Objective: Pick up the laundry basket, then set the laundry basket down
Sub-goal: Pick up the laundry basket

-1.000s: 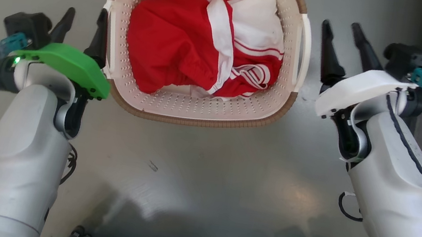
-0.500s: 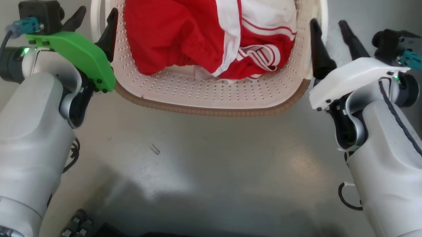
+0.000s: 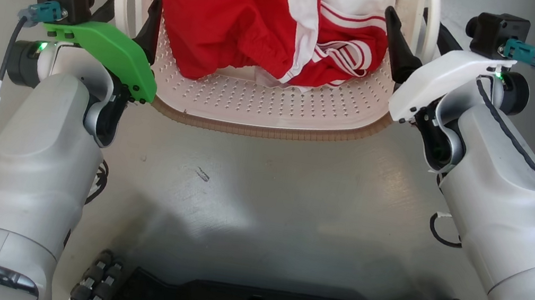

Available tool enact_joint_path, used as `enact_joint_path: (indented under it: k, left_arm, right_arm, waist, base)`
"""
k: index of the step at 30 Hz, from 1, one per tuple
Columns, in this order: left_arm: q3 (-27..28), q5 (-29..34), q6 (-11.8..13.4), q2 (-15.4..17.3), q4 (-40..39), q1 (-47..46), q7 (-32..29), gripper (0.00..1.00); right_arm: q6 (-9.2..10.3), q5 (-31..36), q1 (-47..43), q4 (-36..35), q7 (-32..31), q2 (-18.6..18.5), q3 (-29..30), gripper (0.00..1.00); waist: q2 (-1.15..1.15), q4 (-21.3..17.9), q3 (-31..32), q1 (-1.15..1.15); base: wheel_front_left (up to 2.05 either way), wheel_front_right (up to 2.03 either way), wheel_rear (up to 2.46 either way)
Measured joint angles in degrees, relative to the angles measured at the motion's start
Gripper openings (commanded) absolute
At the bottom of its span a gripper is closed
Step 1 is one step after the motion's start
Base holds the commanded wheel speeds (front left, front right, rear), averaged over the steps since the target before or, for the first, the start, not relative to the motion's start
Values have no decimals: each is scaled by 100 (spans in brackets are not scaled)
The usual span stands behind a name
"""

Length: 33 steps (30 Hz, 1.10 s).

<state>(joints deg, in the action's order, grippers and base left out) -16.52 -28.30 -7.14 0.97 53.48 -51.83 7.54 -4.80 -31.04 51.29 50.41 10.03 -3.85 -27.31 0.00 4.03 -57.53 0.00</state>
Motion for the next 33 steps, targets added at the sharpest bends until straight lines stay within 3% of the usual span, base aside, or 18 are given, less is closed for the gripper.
enact_joint_path:
  k: [3,4,5,7,9,10,12,13,14,33]
  left_arm:
    - [-46,-76,0,-1,82,-23,2,96]
    - [-59,-105,0,-1,114,-29,8,92]
    - [-75,-148,0,-1,135,-44,9,91]
    - [-111,-199,0,-1,155,-94,19,89]
    - [-166,-234,0,-1,164,-143,42,78]
    - [-191,-242,0,-1,176,-162,46,56]
    - [-222,-290,0,-2,194,-190,66,32]
    - [-242,-313,0,-2,198,-203,73,0]
    - [-272,-330,-10,-3,202,-210,92,0]
    - [-734,-735,-19,-24,461,-228,261,0]
  right_arm:
    - [-23,-66,41,76,3,-1,-88,100]
    - [-24,-88,50,105,4,-1,-105,97]
    - [-24,-101,65,134,9,-1,-120,87]
    - [-24,-144,118,186,11,-1,-147,82]
    - [-25,-188,151,221,52,-1,-177,72]
    - [-25,-200,164,243,59,-2,-198,60]
    - [-25,-277,192,296,62,-5,-235,35]
    - [-25,-311,212,324,73,-19,-249,4]
    - [-21,-342,229,338,101,-21,-254,0]
    - [-21,-646,325,730,257,-31,-568,0]
  waist:
    - [0,27,-40,0]
    - [0,33,-46,0]
    - [0,38,-51,0]
    - [0,45,-58,0]
    - [0,51,-61,0]
    - [0,53,-62,0]
    - [0,55,-62,0]
    - [0,55,-62,0]
    - [0,56,-62,0]
    - [0,71,203,0]
  base:
    - [0,0,0]
    - [0,0,0]
    - [0,0,0]
    - [0,0,0]
    - [0,0,0]
    - [0,0,0]
    - [0,0,0]
    - [0,0,0]
    - [0,0,0]
    - [0,0,0]
